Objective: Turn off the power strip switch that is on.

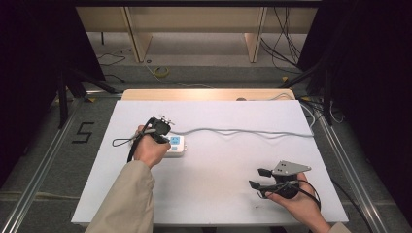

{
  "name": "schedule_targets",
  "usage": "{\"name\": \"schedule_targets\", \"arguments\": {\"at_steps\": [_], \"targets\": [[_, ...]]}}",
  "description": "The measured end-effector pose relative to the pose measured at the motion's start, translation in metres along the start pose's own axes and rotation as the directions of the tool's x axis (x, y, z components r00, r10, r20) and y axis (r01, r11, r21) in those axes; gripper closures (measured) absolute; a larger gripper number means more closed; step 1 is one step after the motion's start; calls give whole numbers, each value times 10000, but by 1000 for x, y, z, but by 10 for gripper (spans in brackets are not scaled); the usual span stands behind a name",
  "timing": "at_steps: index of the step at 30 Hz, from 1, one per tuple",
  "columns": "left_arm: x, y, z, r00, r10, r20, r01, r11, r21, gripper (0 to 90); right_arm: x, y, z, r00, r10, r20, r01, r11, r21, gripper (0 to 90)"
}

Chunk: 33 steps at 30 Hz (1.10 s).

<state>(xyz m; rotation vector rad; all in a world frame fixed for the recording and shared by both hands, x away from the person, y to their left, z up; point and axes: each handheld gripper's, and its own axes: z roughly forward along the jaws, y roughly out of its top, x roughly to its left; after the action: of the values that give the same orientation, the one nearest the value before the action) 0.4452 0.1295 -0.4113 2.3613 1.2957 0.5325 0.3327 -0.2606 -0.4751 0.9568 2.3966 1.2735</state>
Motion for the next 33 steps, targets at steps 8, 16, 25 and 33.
{"name": "schedule_targets", "arguments": {"at_steps": [8, 16, 25, 33], "targets": [[0, 4, 2, 10000, 87, 7, -87, 9999, 95, 899, 0, 0, 0, 10000, 12, -6, -12, 10000, 14, 412], [-2, 7, 4, 10000, 74, 15, -74, 9999, 143, 900, 0, 0, 0, 10000, 11, 1, -11, 10000, 52, 412], [-3, 10, 9, 9998, 190, 57, -192, 9994, 293, 899, 0, 0, -1, 10000, 8, 18, -8, 10000, 63, 412], [-4, 12, 11, 9998, 182, 65, -184, 9993, 337, 899, 0, 0, 0, 10000, 2, 20, -2, 10000, 74, 412]]}}
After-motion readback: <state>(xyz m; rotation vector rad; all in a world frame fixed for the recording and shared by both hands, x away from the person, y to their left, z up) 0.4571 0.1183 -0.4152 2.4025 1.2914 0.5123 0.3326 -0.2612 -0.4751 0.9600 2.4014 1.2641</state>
